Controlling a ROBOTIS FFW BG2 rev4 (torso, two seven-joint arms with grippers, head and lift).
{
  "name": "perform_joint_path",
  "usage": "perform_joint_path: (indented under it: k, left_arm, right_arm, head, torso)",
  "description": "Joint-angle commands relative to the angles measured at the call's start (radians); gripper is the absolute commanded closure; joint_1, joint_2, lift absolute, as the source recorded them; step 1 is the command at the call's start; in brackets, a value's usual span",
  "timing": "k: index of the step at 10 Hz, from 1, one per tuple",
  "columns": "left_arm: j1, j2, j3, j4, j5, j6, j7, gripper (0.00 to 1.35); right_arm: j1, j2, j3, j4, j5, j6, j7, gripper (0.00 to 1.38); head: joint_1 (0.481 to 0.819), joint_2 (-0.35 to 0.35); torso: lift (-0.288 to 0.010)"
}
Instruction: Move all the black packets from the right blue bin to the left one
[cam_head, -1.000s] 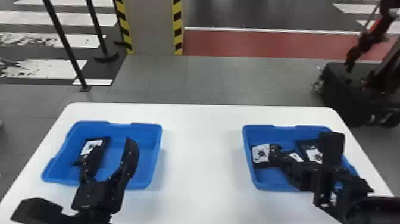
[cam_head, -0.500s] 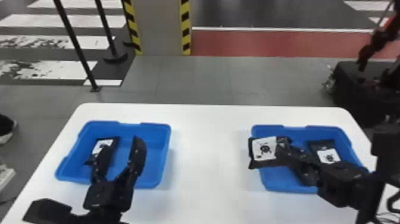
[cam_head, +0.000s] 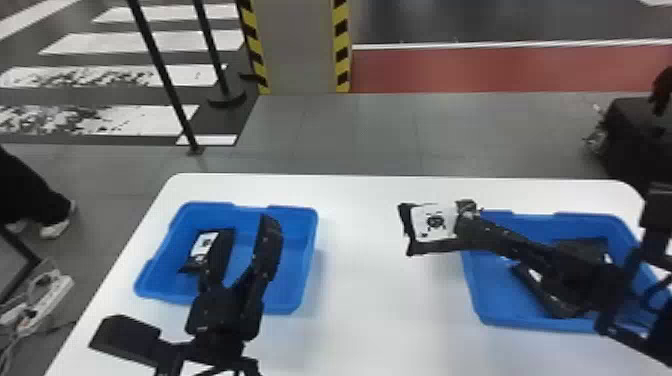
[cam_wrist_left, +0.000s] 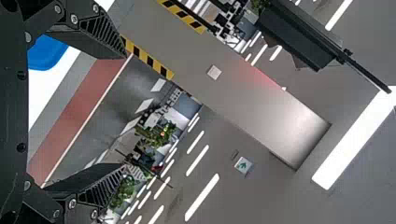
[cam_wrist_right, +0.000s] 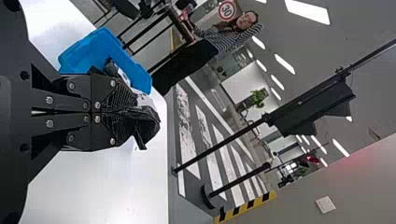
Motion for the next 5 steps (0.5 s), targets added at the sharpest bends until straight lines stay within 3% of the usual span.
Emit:
perform_joint_path:
  k: [1,5]
  left_arm:
    - [0.004,-0.003,-0.005,-0.032,0.044,0.055,-0.015,0.21]
    - [-0.023,-0.002,-0.005,-0.061,0.09,0.251,-0.067,0.21]
  right_arm:
    - [-0.077,0.002,0.025,0.14,-0.034,-0.028,0.063,1.17]
    - [-0.224,-0.014,0.205,0.278,-0.137,-0.04,0.175,1.17]
  head:
    - [0.695,0.1]
    - [0.695,0.12]
  torso:
    - [-0.11]
    - [-0.11]
